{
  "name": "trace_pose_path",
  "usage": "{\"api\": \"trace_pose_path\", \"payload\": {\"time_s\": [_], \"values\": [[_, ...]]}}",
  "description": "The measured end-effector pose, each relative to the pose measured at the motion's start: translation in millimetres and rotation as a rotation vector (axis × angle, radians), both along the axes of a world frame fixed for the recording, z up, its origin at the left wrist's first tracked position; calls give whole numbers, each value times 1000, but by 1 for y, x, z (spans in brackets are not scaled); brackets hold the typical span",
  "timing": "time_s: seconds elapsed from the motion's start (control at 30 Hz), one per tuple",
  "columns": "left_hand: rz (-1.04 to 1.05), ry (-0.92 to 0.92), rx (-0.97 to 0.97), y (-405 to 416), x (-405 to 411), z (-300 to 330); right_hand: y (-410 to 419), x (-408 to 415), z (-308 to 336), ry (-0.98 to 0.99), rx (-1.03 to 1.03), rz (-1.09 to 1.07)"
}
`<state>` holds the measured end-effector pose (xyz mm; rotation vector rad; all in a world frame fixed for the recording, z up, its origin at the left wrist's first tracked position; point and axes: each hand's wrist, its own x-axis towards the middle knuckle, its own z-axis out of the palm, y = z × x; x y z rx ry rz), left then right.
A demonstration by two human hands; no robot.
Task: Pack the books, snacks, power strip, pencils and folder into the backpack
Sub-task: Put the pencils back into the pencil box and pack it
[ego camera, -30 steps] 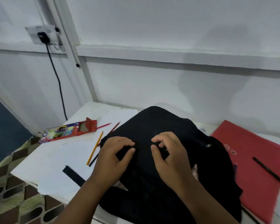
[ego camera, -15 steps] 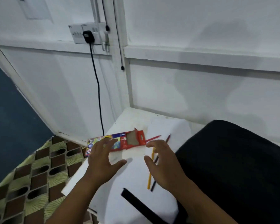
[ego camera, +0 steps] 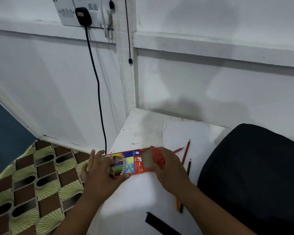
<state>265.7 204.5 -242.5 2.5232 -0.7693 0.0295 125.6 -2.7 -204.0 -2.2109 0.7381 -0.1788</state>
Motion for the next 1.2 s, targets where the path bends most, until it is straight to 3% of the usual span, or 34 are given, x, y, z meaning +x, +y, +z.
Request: {"api": "trace_pose_path", "payload": {"time_s": [0.17, 0.43, 0.57, 0.8, 0.93, 1.03, 1.2], "values": [[-89, 81, 25, 0, 12, 13, -1, 21, 1, -53, -238, -25], [-28, 104, -236, -2, -20, 38, -11, 9, 21, -342, 22, -110], [174, 323, -306, 0, -52, 48, -2, -5, 17, -307, 101, -123], [410, 331, 73, -5, -98, 50, 21, -45, 4, -182, -15, 74], [398, 365, 244, -10, -118, 50, 23, -64, 1, -162, -80, 63], [337, 284, 366, -9, -129, 50, 20, -77, 1, -128, -60, 74], [343, 229, 325, -11, -136, 50, 19, -91, -6, -120, -68, 61]]}}
